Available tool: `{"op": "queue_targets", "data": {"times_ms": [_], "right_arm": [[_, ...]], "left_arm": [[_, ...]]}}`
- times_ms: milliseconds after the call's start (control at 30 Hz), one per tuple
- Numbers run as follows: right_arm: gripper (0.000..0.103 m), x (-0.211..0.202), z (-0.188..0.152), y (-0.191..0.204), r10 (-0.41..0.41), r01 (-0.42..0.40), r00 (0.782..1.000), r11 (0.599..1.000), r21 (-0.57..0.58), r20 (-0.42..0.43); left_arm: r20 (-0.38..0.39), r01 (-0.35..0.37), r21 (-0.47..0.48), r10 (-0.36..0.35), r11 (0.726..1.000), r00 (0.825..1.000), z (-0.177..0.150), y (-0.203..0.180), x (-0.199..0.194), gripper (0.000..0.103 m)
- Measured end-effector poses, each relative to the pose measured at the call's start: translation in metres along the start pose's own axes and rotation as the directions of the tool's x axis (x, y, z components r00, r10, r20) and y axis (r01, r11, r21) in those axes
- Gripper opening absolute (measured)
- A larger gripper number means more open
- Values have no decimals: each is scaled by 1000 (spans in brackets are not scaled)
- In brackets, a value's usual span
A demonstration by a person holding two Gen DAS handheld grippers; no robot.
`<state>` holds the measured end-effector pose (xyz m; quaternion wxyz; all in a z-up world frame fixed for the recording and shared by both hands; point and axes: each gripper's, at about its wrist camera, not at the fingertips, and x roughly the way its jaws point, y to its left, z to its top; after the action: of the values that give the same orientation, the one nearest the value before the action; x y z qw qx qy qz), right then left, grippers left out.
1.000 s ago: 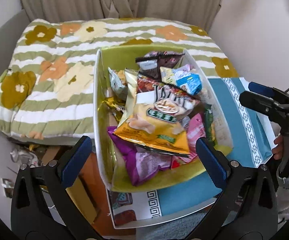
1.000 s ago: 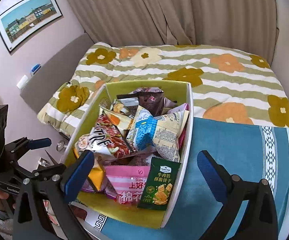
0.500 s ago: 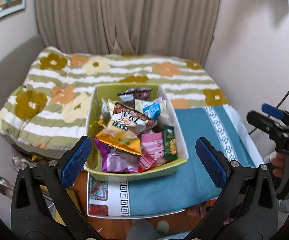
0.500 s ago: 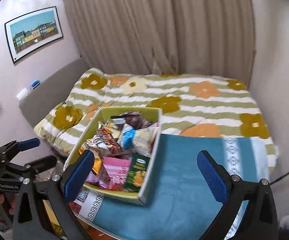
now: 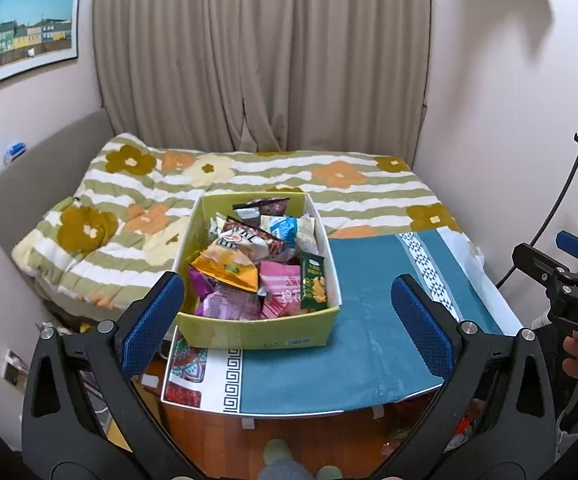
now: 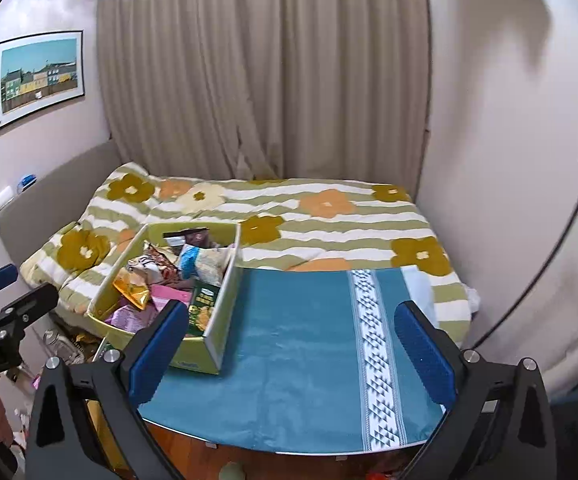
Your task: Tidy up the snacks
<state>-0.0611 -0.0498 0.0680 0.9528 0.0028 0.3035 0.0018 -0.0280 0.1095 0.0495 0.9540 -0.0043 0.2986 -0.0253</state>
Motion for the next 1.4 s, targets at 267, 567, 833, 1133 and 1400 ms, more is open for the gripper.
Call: {"op": "queue_targets", "data": {"times_ms": [267, 567, 833, 1133, 1400], "right_arm": [[102, -12, -9, -11, -7, 7, 1000, 1000, 23, 9], [102, -13, -9, -15, -12, 12, 1000, 999, 33, 15], [102, -14, -9, -17, -12, 12, 1000, 999, 34, 16], [102, -12, -6, -19, -20, 20, 1000, 999, 43, 13], [102, -12, -8, -17, -36, 36, 999, 998, 45, 11]], "left_arm": [[17, 9, 15, -9, 1000, 1000, 0, -16, -6, 102], [24, 11, 19, -11, 1000, 1000, 1, -21, -7, 102], [32, 9, 27, -10, 1000, 999, 4, -26, -6, 102], [37, 10, 39, -11, 999, 999, 6, -31, -5, 102], [36, 5, 43, -7, 999, 999, 7, -32, -5, 102]]}}
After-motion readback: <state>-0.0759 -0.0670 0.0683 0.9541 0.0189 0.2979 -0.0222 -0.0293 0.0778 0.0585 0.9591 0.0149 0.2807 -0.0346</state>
